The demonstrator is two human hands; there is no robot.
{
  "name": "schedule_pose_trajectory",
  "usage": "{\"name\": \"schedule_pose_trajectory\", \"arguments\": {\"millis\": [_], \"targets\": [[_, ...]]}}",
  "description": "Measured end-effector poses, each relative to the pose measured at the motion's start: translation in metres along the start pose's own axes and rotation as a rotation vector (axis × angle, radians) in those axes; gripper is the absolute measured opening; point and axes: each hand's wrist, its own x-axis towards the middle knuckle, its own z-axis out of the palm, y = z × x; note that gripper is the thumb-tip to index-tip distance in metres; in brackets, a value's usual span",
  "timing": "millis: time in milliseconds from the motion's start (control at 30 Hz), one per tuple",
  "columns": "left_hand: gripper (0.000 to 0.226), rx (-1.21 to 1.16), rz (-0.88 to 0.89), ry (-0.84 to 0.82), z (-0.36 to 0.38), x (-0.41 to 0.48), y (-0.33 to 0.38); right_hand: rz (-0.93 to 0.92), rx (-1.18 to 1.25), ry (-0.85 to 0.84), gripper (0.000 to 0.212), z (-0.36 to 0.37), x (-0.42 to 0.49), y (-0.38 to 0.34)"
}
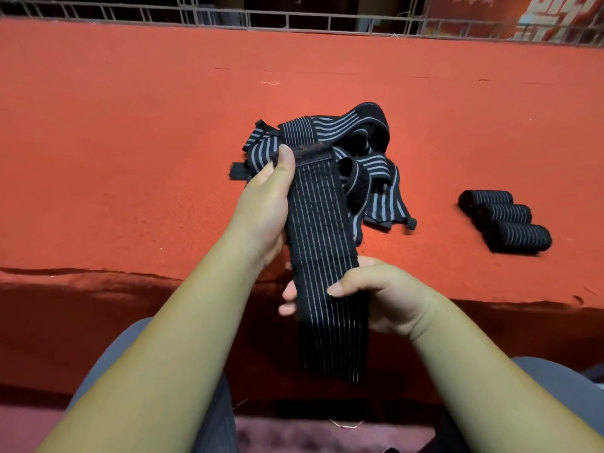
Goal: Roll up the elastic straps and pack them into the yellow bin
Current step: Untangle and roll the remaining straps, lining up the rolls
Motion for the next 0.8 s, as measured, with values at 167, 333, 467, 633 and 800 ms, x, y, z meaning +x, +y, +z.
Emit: {"name": "schedule_pose_trajectory", "arguments": {"millis": [167,333,467,633,800], "targets": [[0.052,0.155,0.045,0.009,-0.006,0.012,-0.006,0.057,-0.020,0.081,0.041,-0.006,0.005,-0.002],[0.065,0.248,0.070,0.033,-0.006,0.016,-0.010,0.067,-0.051,0.163,0.035,-0.011,0.004,-0.006],[0.043,0.330,0.130,0.044,-0.003,0.020,-0.012,0.084,-0.112,0.084,0.038,-0.013,0.002,-0.009],[0.025,0.319,0.194,-0.030,0.003,0.021,-0.016,0.027,-0.067,0.208,0.051,-0.015,0.001,-0.023],[0.019,0.262,0.142,-0.083,0.013,0.013,-0.018,-0.134,-0.072,0.442,0.039,-0.022,0.000,-0.040]]}}
